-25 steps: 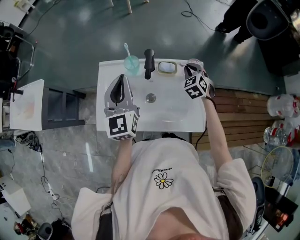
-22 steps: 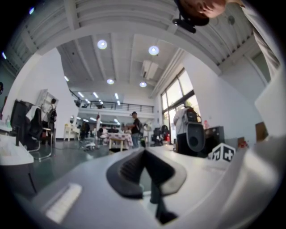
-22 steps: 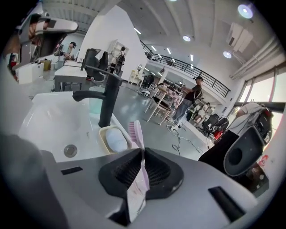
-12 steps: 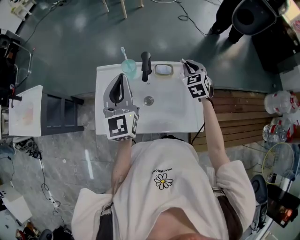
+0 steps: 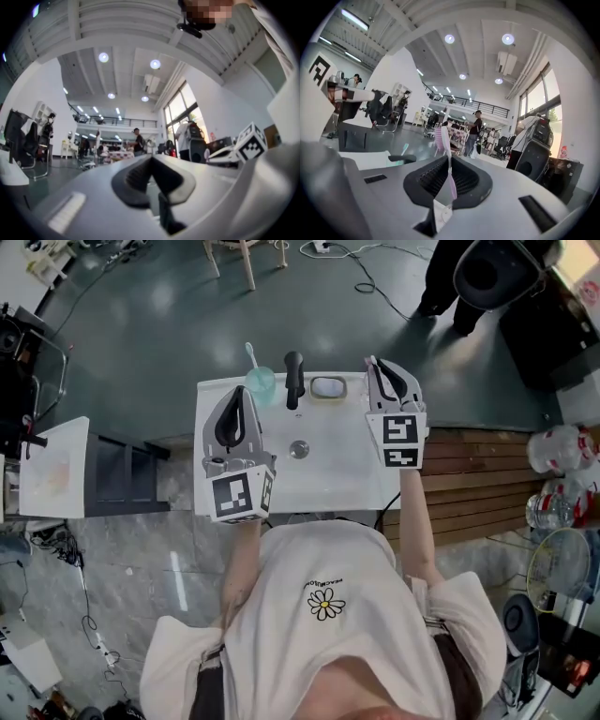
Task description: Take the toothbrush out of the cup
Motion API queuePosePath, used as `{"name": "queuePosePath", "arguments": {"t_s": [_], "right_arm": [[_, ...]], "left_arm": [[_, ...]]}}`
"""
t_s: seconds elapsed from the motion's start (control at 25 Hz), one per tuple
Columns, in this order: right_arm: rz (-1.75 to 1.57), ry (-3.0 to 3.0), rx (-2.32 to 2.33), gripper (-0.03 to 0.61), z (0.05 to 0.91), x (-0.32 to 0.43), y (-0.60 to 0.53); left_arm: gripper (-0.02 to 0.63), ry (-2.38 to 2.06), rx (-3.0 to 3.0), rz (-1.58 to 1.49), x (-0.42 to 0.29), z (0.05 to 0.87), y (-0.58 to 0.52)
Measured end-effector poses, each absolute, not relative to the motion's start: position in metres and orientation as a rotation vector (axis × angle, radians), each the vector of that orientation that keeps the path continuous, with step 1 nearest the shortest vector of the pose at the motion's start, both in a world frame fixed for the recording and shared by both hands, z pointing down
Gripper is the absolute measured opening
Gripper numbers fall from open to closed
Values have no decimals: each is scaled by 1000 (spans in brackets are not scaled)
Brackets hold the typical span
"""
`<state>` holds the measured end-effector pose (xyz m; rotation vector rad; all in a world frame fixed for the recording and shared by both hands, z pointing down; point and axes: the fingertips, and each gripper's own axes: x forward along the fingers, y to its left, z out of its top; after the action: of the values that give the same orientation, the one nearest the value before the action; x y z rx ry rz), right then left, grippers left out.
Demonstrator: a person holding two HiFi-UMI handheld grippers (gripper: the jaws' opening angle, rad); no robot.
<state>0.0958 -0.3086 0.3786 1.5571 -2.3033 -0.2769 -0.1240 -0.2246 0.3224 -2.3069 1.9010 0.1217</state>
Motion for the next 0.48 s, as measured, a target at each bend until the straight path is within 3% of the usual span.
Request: {"name": "queuePosePath", "arguments": {"t_s": [0.48], "right_arm": [[-226, -2621, 1830, 21, 320, 78, -244]], "left_arm": [[6, 1855, -2270, 143, -121, 302, -216]]}}
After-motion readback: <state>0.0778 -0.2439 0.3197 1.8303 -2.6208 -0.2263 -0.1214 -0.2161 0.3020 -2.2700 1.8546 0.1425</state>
